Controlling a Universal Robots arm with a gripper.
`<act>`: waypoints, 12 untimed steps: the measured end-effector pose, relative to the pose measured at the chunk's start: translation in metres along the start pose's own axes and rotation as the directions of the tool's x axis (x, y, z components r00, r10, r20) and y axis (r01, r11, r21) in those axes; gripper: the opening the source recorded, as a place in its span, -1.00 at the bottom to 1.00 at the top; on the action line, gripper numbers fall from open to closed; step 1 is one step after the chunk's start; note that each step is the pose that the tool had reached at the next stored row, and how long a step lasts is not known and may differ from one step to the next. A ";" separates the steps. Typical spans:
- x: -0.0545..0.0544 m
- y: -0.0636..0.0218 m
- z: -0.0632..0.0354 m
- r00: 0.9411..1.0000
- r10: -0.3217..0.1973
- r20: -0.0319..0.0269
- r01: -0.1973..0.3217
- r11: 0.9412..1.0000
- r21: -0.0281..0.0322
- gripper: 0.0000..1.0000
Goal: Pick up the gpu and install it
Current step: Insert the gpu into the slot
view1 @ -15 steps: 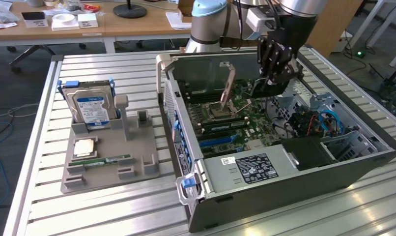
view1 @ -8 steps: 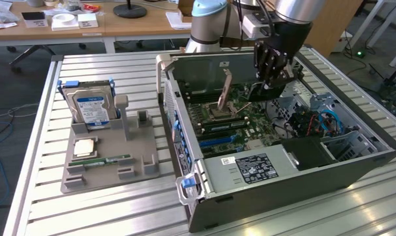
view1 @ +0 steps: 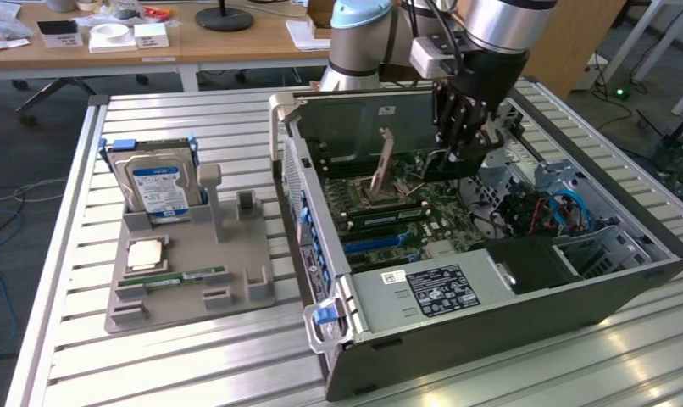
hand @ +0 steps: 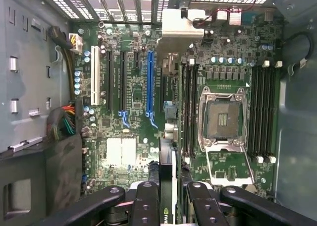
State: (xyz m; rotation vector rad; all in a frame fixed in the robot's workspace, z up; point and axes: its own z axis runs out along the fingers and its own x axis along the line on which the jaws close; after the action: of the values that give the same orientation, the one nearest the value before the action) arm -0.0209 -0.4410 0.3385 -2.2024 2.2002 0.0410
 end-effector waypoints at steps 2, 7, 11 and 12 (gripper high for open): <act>0.000 0.0012 0.0020 1.000 0.000 0.000 0.000 1.000 0.000 -0.47; 0.001 0.0045 0.0071 1.000 0.000 0.000 0.000 1.000 0.000 -0.47; 0.001 0.0079 0.0116 1.000 0.000 0.000 0.000 1.000 0.000 -0.47; 0.001 0.0086 0.0126 1.000 0.000 0.000 0.000 1.000 0.000 -0.47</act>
State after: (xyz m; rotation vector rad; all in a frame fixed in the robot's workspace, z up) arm -0.0294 -0.4417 0.3258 -2.2024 2.2001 0.0410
